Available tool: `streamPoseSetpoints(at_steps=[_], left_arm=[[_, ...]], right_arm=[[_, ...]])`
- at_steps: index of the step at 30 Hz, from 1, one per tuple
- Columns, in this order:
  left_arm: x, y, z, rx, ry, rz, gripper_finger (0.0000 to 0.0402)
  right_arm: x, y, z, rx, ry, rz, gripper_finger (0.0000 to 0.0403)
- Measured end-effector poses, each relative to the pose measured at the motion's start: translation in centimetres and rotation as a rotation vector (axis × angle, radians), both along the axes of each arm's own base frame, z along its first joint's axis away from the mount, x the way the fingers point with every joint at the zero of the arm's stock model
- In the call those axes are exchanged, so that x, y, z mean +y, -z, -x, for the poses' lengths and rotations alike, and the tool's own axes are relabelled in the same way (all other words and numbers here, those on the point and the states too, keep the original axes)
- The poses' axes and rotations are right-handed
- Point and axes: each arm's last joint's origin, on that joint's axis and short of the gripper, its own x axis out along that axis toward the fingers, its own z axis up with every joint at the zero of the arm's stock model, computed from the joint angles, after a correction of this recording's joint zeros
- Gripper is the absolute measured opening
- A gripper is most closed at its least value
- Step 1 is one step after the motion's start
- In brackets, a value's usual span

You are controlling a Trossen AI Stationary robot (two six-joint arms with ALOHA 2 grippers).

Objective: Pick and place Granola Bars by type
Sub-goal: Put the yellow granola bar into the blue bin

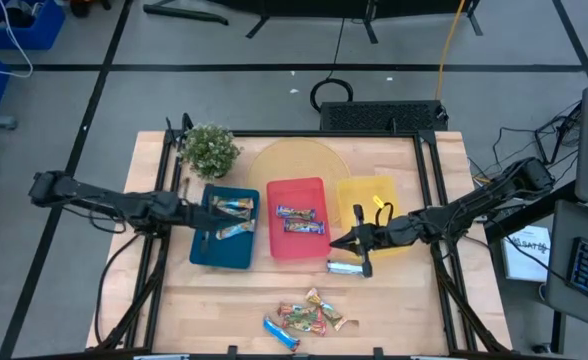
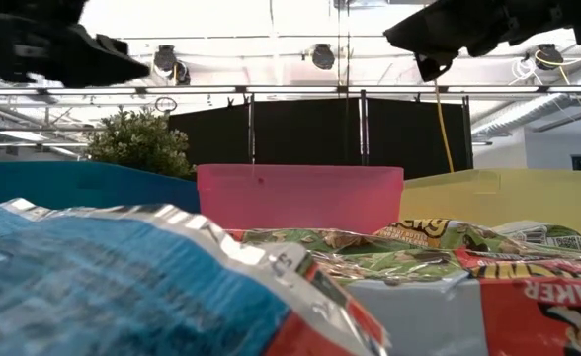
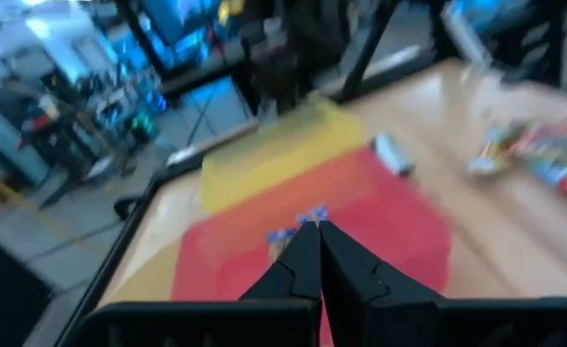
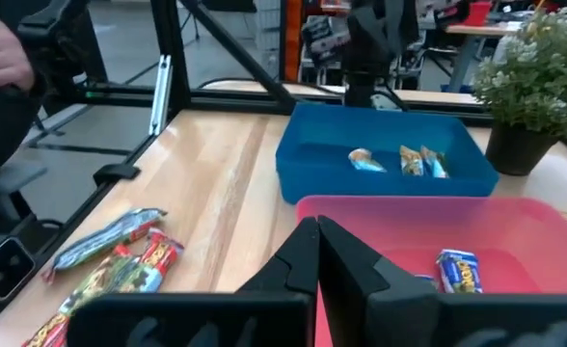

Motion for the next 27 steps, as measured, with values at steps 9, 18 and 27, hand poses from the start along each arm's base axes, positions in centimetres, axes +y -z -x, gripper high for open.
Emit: streamPoseSetpoints(at_steps=[9, 18, 27], left_arm=[[0.1, 2.2, 2.1, -0.128, 0.088, 0.042, 0.0003], [0.2, 2.1, 2.0, -0.13, 0.034, 0.098, 0.0018], [0.6, 1.8, 2.0, -0.167, -0.087, 0.15, 0.0015]], right_arm=[[0.1, 0.1, 0.0, 0.006, -0.004, 0.005, 0.0], [0.0, 0.0, 0.0, -0.011, 0.01, 0.068, 0.0], [2.2, -4.4, -1.9, 0.018, 0.063, 0.153, 0.0]])
